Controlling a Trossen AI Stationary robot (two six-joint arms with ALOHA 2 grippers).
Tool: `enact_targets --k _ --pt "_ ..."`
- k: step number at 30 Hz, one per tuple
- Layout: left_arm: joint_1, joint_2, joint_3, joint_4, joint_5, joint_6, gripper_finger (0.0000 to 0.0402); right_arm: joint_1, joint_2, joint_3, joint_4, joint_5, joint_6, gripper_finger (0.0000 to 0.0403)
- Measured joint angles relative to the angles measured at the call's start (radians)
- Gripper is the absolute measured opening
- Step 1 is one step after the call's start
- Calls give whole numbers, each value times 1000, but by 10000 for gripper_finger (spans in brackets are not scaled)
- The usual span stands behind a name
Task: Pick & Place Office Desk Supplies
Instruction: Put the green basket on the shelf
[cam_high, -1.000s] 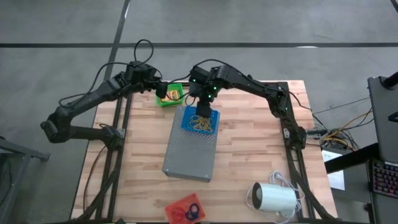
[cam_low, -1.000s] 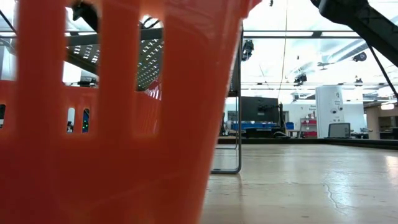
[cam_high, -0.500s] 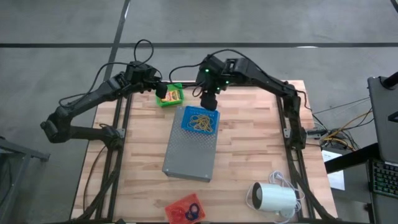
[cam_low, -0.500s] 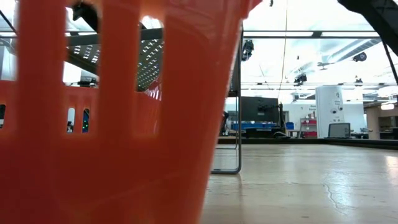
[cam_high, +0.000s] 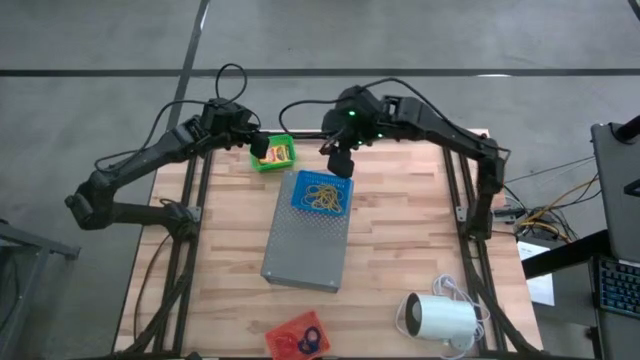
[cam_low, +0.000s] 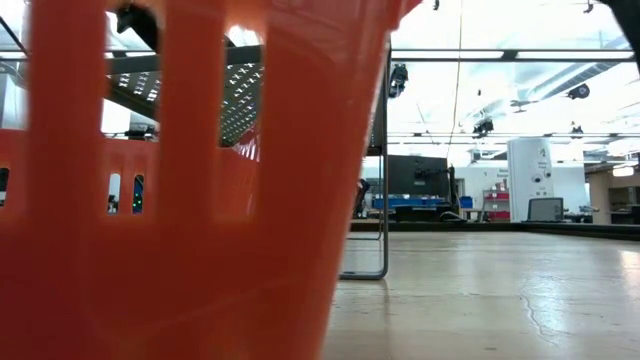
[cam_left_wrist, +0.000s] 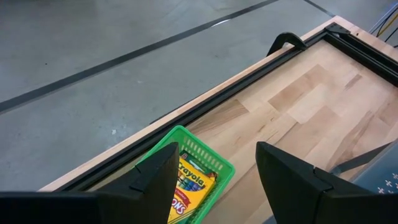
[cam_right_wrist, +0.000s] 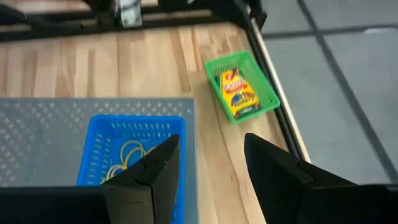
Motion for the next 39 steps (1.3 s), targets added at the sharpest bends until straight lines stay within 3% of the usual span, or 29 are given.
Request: enact_targets --k 4,10,18,23,31,39 --pt "0 0 0 0 0 0 221 0 -120 -202 191 -2 1 176" --pt "0 0 0 0 0 0 221 0 -372 -627 555 8 36 177" --pt "0 0 0 0 0 -1 221 41 -738 -1128 818 171 129 178" --pt "0 0 0 0 -1 -3 221 57 -944 -1392 1018 208 108 178" --pt "0 0 0 0 0 -3 221 57 -1239 -1701 1235 228 103 178" --pt "0 0 0 0 0 -3 221 56 -1380 -1818 1339 215 94 178"
